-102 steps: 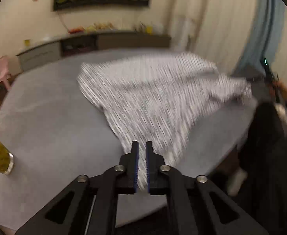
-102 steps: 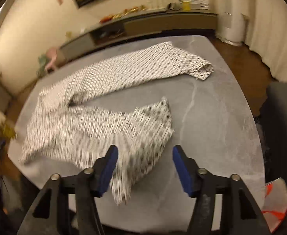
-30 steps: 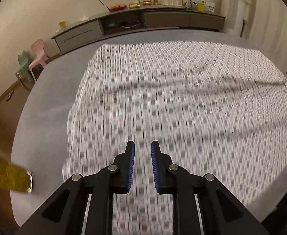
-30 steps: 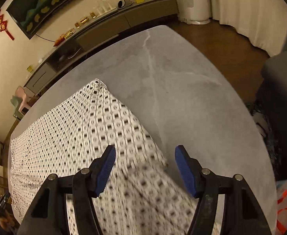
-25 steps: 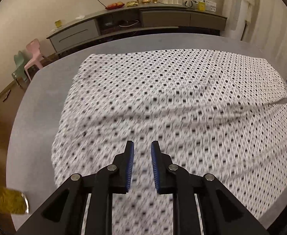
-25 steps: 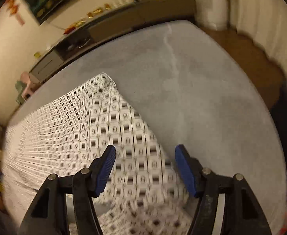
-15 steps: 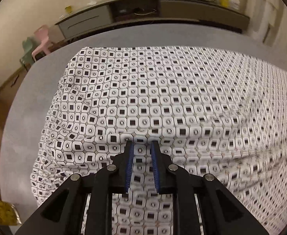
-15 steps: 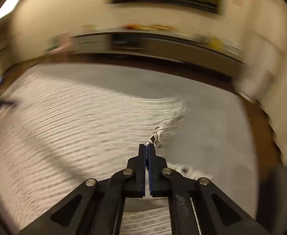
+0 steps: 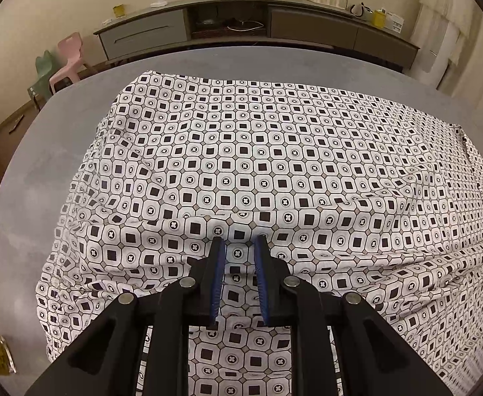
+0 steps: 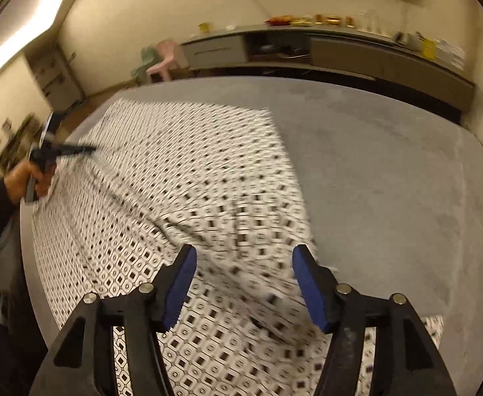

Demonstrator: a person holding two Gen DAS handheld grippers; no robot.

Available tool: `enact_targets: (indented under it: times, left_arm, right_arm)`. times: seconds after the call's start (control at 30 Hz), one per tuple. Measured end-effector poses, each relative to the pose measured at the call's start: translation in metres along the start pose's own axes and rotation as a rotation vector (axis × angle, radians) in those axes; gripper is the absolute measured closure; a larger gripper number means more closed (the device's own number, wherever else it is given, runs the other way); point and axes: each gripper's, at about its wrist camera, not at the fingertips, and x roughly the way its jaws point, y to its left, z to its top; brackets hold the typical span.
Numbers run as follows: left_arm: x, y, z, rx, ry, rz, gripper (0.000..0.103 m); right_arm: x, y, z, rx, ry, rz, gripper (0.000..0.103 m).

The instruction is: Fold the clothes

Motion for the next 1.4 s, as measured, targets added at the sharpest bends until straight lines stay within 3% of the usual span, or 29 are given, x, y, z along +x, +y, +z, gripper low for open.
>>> enact_targets:
  times: [0.07, 0.13, 0.3, 0.37, 0.43, 0.53, 0.6, 0.63, 0.67, 0.7, 0.73, 0.77, 0.87, 0.97, 1.07, 1.17, 1.23, 1.3, 1.4]
  left_arm:
    - [0.000, 0.000, 0.000, 0.002, 0.001, 0.006, 0.086]
    - [0.000, 0.000, 0.001, 0.006, 0.003, 0.010, 0.086]
    - [-0.005, -0.006, 0.003, 0.032, 0.003, 0.030, 0.086]
    - [-0.008, -0.004, 0.003, 0.037, 0.003, 0.029, 0.086]
    - [-0.013, 0.003, -0.001, 0.048, 0.003, 0.025, 0.086]
    - [-0.014, 0.001, -0.001, 0.053, 0.000, 0.031, 0.086]
    - [-0.016, -0.001, -0.001, 0.062, -0.001, 0.039, 0.086]
    - [-0.017, -0.002, -0.002, 0.066, -0.001, 0.043, 0.086]
    - [-0.017, -0.003, -0.001, 0.071, 0.001, 0.047, 0.086]
    - [-0.017, -0.004, -0.001, 0.076, 0.003, 0.052, 0.086]
    - [-0.017, -0.005, 0.000, 0.080, 0.006, 0.056, 0.086]
    - [-0.017, -0.006, 0.000, 0.084, 0.008, 0.059, 0.086]
    - [-0.019, -0.009, 0.002, 0.091, 0.012, 0.061, 0.086]
    - [-0.021, -0.008, 0.004, 0.081, 0.014, 0.028, 0.086]
    - [-0.028, 0.001, 0.009, 0.042, -0.037, 0.033, 0.086]
    - [-0.024, 0.019, 0.014, -0.022, -0.039, 0.057, 0.086]
    - [-0.012, 0.030, 0.013, -0.045, 0.012, 0.075, 0.084]
    - [-0.014, 0.041, 0.013, -0.054, 0.006, 0.069, 0.082]
    - [-0.018, 0.067, 0.015, -0.116, -0.014, 0.057, 0.082]
  right_arm:
    - [0.016, 0.017, 0.007, -0.074, 0.009, -0.044, 0.040]
    - [0.023, 0.019, 0.010, -0.064, 0.018, -0.106, 0.040]
    - [0.042, 0.000, 0.010, -0.024, 0.098, -0.109, 0.043]
    - [0.055, 0.003, 0.004, -0.040, 0.151, -0.119, 0.073]
    - [0.049, 0.007, 0.005, -0.067, 0.137, -0.129, 0.090]
    - [0.027, 0.001, 0.016, -0.065, 0.089, -0.164, 0.091]
    - [-0.020, -0.040, 0.028, 0.064, -0.023, -0.287, 0.091]
    - [-0.046, -0.057, 0.028, 0.135, -0.076, -0.359, 0.090]
    - [-0.071, -0.080, 0.024, 0.216, -0.145, -0.471, 0.082]
    - [-0.095, -0.103, 0.019, 0.298, -0.216, -0.587, 0.071]
    - [-0.108, -0.116, 0.009, 0.356, -0.242, -0.622, 0.044]
    - [-0.119, -0.129, -0.001, 0.412, -0.265, -0.649, 0.040]
    - [-0.125, -0.133, -0.018, 0.486, -0.242, -0.611, 0.040]
    - [-0.110, -0.101, -0.017, 0.391, -0.192, -0.477, 0.040]
    - [-0.068, -0.082, -0.018, 0.310, -0.053, -0.381, 0.040]
    - [-0.031, -0.093, -0.031, 0.354, 0.111, -0.416, 0.039]
    - [-0.030, -0.108, -0.040, 0.392, 0.104, -0.458, 0.038]
    - [-0.030, -0.124, -0.048, 0.443, 0.111, -0.523, 0.038]
    - [-0.020, -0.131, -0.057, 0.464, 0.091, -0.514, 0.037]
